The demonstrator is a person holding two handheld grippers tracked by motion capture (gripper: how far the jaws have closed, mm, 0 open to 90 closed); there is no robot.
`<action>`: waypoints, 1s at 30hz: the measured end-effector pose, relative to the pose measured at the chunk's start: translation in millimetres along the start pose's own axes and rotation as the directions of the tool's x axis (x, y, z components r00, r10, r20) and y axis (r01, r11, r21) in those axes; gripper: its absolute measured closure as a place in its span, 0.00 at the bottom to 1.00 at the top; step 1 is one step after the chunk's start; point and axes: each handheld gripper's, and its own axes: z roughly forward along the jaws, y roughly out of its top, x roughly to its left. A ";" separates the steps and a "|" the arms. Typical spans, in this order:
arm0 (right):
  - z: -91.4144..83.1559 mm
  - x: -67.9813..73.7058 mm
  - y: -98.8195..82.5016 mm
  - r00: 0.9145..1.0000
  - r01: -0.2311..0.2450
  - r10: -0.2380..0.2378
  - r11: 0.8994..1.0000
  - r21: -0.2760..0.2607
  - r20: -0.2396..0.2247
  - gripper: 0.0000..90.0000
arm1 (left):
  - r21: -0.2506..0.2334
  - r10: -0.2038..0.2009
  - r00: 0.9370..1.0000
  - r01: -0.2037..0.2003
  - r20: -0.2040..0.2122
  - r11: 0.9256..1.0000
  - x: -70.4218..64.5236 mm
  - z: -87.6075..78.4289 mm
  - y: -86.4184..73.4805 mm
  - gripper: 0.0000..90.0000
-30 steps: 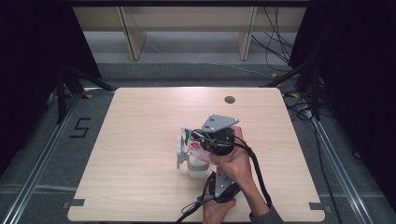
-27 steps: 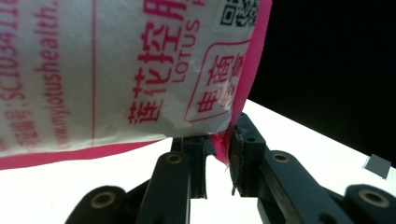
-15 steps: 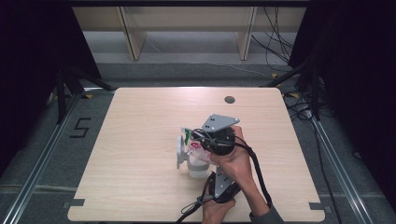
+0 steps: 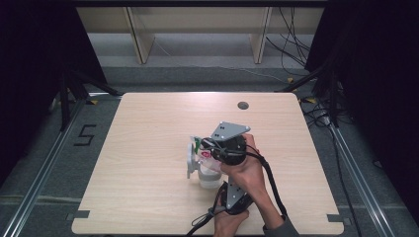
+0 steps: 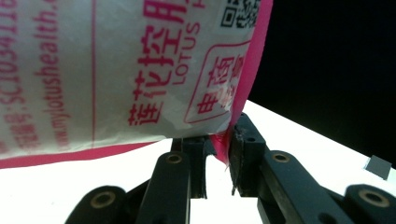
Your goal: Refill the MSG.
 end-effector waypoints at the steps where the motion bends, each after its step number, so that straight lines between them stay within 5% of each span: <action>1: 0.1 -0.2 0.0 1.000 -0.005 0.005 1.000 -0.002 0.002 0.99 | -0.003 -0.006 1.000 0.006 0.001 1.000 0.0 0.1 0.0 0.86; 8: -0.4 0.8 1.1 1.000 -0.005 0.005 1.000 -0.003 0.001 0.99 | -0.005 -0.008 1.000 0.008 -0.001 1.000 0.0 -0.1 0.3 0.86; 10: 0.2 1.3 0.8 1.000 -0.001 0.001 1.000 0.003 -0.003 0.99 | -0.077 -0.088 0.996 0.089 0.015 0.993 -5.8 5.0 -0.3 0.86; 11: 0.8 1.5 0.9 1.000 0.001 -0.001 1.000 0.002 0.003 0.99 | -0.078 -0.087 0.996 0.088 0.015 0.993 -5.8 4.9 -0.4 0.86; 13: 0.9 1.3 1.0 1.000 -0.001 0.001 1.000 0.002 0.003 0.99 | -0.004 -0.007 1.000 0.007 -0.002 1.000 0.2 -0.3 0.2 0.86; 15: 0.4 1.3 1.0 1.000 0.004 -0.004 1.000 0.003 -0.002 0.99 | -0.006 -0.004 1.000 0.004 -0.002 1.000 0.4 -0.5 0.3 0.86; 16: 0.7 2.0 1.3 1.000 0.002 -0.002 1.000 -0.004 0.006 0.99 | -0.080 -0.089 0.996 0.090 0.016 0.993 -5.7 4.6 0.0 0.86; 30: 2.5 2.2 0.8 1.000 0.008 -0.008 1.000 0.006 0.003 0.99 | -0.076 -0.090 0.996 0.091 0.017 0.993 -4.9 4.0 -1.2 0.86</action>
